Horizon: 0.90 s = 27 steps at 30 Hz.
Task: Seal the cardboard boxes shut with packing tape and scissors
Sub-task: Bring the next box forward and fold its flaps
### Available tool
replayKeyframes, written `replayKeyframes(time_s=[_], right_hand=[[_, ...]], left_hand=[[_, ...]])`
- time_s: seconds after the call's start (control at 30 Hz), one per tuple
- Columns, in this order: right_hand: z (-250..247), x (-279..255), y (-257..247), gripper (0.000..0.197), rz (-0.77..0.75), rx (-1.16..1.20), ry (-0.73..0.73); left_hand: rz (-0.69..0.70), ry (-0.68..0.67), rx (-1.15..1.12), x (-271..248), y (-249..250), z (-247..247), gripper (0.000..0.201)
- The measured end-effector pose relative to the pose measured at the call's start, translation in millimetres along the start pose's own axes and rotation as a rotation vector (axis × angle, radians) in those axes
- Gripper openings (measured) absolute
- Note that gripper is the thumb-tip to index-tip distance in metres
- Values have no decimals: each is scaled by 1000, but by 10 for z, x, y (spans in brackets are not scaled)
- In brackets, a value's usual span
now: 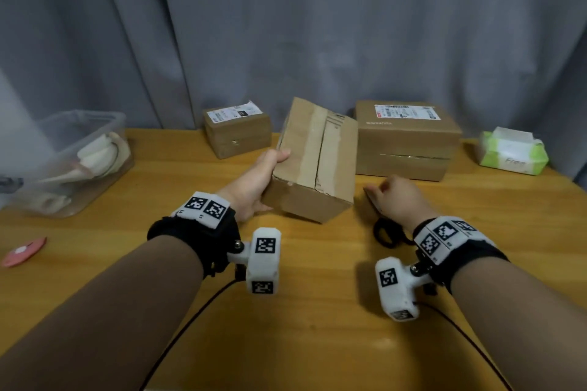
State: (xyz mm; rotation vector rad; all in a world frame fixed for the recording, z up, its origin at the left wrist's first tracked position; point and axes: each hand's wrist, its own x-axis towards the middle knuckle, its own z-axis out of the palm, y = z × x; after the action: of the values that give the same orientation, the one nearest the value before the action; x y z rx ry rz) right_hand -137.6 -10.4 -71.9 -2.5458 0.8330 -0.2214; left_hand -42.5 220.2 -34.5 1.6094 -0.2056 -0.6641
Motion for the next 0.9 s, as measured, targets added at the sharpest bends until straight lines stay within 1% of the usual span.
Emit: replayKeyframes(time_s=[0.03,0.07,0.1,0.13,0.17,0.2,0.27,0.3,0.33,0.37,0.4,0.43,0.47,0.5,0.53,0.57,0.6,0.67,0.73,0.77,0.83,0.9], right_hand=[[-37,-11,-37,57,-31,264,-32],[-74,-50,-111,64,-21,568,-141],[-105,-82,-180,76,16,824,-270],[-120,-77,-215,89,45,985,-366],[-156,-88,-253,100,43,1061,-415],[-199,-96,-279,106,14,1053,-425],[-272,-89,-324,104,-41,936,-382],[-313,-82,-357,101,-75,864,-338],[-336,-49,-386,101,-108,788,-277],[-362,-29,-426,104,-147,695,-202],[-380,-8,-470,109,-199,557,-122],[-395,2,-516,113,-262,337,-52],[-394,6,-555,117,-341,93,9],[-401,-15,-601,120,-433,-106,49],[-407,-41,-639,123,-520,-227,54],[-404,-51,-672,122,-595,-284,32],[-411,-66,-710,118,-657,-297,1],[-435,-78,-764,99,-734,-213,-74],[-489,-99,-807,77,-768,-90,-131],[-513,-115,-819,70,-764,-46,-143],[-516,-128,-805,65,-737,-40,-131],[-481,-116,-774,63,-698,-128,-67]], left_hand=[[-7,-48,-64,13,-17,77,46],[-13,-83,-127,34,-39,147,44],[-12,-103,-194,37,-48,215,41],[-3,-94,-234,58,-53,261,40],[14,-68,-244,72,-47,295,37],[39,-19,-208,95,-35,313,34],[107,93,-25,147,4,299,29],[154,144,71,170,34,291,26],[205,185,123,199,68,272,25],[250,224,135,215,110,247,29],[296,271,135,223,163,212,38],[354,329,147,224,222,173,48],[402,357,192,224,262,130,56],[440,353,262,215,302,96,60],[451,316,332,230,305,63,62],[447,268,389,235,291,37,62],[430,241,414,230,247,13,59],[404,251,360,183,121,-35,49],[414,265,268,136,17,-111,47],[440,256,257,104,-11,-147,47],[501,234,268,39,-25,-183,44],[539,216,280,26,-24,-216,40]])
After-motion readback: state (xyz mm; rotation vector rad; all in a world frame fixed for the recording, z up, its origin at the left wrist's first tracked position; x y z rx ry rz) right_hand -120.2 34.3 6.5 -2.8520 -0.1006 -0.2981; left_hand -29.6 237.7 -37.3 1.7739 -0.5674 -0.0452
